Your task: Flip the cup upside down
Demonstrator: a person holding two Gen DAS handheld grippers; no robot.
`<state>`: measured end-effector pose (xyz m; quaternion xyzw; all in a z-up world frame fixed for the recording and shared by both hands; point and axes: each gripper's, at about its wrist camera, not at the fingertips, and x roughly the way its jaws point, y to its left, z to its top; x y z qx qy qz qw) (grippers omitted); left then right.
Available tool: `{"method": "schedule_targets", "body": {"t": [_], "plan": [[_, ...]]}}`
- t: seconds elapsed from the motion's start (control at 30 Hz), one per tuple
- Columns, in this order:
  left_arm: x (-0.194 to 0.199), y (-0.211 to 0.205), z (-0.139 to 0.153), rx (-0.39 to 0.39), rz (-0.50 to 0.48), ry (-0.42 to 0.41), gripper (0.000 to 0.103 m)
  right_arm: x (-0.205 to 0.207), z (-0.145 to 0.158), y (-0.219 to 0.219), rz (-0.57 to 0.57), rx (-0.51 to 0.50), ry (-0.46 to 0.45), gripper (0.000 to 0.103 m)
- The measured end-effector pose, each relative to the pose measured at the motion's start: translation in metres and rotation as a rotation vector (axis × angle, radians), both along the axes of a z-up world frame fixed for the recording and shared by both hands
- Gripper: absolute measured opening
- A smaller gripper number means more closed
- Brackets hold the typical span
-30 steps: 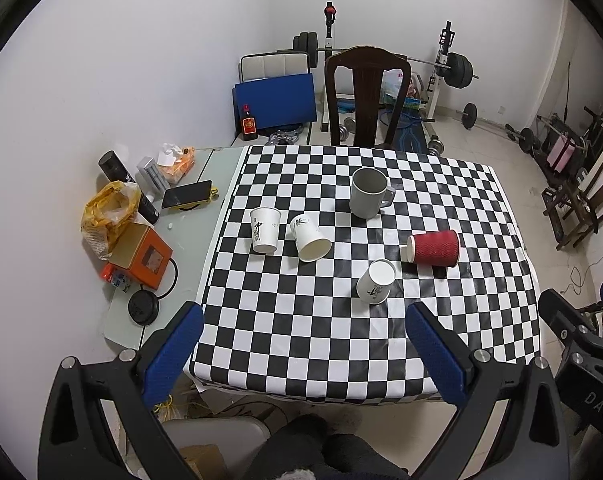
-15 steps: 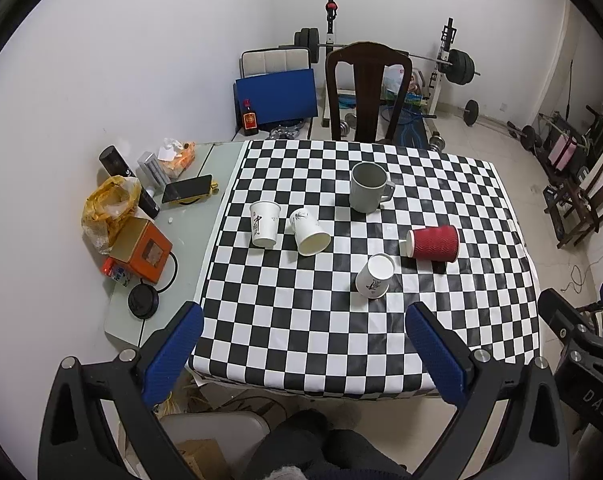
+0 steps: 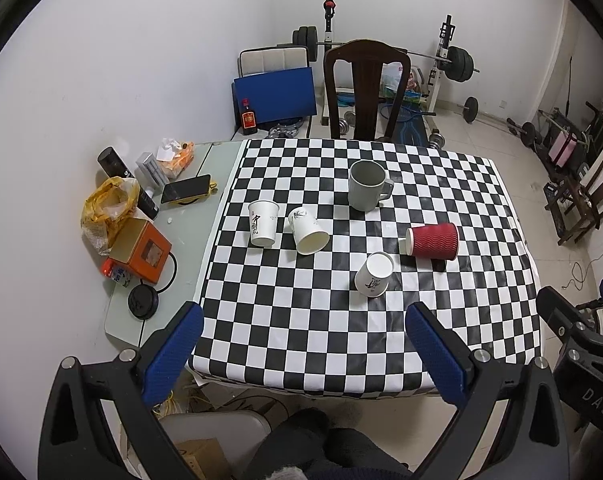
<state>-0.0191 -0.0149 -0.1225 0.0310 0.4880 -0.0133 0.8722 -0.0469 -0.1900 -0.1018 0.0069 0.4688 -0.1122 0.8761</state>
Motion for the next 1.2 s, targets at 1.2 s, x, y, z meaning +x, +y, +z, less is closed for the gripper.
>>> {"method": "schedule_targets", "body": {"t": [1.2], "plan": [[-0.0009, -0.0007, -0.0001, 0.002, -0.011, 0.002, 0.103, 0.0015, 0.0074, -0.0027, 0.004, 0.008, 0.006, 0.102]]}}
